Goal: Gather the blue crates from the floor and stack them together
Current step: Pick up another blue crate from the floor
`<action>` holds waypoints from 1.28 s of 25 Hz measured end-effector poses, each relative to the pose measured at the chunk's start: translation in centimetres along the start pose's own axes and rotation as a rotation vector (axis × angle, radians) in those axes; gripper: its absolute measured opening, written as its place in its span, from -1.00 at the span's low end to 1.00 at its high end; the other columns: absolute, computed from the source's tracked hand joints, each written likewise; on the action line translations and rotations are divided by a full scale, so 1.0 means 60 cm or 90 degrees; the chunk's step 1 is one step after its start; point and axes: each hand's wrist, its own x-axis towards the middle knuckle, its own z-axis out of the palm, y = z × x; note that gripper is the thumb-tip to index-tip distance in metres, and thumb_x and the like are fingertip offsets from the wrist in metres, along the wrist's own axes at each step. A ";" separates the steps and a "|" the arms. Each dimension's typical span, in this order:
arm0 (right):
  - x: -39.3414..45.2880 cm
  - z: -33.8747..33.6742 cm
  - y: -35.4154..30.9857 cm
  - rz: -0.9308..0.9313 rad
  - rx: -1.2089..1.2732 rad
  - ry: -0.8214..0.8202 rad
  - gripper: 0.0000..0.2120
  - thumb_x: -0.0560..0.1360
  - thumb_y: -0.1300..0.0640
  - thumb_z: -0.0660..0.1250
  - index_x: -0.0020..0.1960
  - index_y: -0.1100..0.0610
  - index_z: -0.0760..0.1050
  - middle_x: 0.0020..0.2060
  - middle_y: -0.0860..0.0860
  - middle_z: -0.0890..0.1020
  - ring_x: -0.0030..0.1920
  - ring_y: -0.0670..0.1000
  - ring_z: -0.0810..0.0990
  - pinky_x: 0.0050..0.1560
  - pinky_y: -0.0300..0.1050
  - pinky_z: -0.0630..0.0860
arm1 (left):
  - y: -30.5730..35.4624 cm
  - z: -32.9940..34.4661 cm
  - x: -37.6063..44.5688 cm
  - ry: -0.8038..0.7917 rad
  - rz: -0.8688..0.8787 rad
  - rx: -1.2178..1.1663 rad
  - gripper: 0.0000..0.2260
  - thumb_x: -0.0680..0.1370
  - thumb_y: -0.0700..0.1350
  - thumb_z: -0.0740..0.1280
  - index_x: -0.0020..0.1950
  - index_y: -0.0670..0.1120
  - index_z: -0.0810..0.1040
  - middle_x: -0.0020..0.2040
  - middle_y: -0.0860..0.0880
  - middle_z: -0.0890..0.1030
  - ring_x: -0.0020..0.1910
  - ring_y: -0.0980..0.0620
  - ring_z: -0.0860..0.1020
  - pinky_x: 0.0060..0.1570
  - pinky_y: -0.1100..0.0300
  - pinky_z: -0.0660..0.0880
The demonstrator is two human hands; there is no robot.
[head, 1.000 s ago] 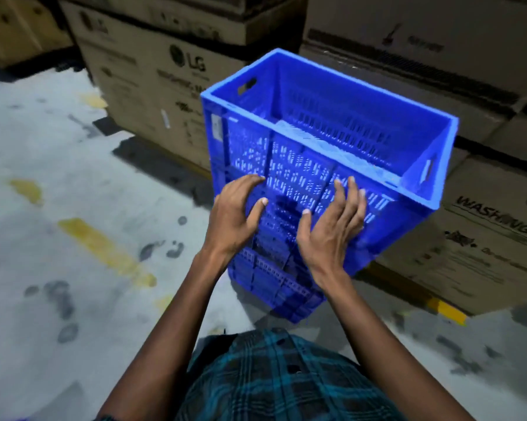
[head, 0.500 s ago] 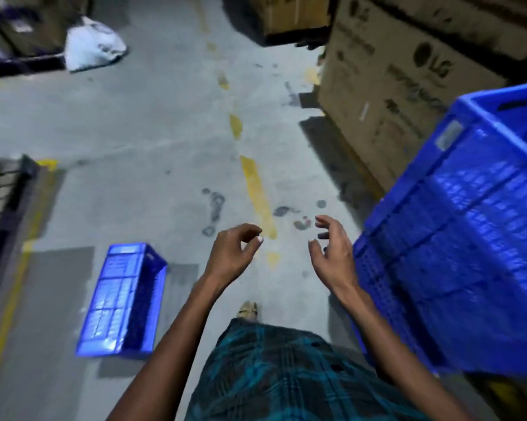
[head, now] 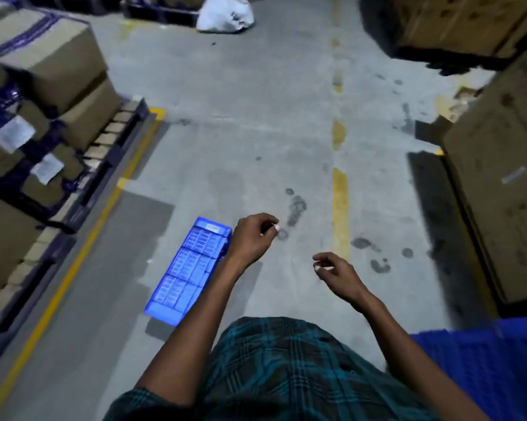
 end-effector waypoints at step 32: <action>0.853 0.723 0.288 0.214 -0.279 -0.122 -0.23 0.43 0.27 0.37 0.54 0.22 0.08 0.50 0.15 0.19 0.39 0.14 0.37 0.24 -0.20 0.33 | -0.950 0.207 -0.005 0.204 -0.944 0.198 0.09 0.21 0.32 0.54 0.57 0.01 0.08 0.57 -0.16 0.13 0.50 -0.25 0.17 0.25 -0.23 0.33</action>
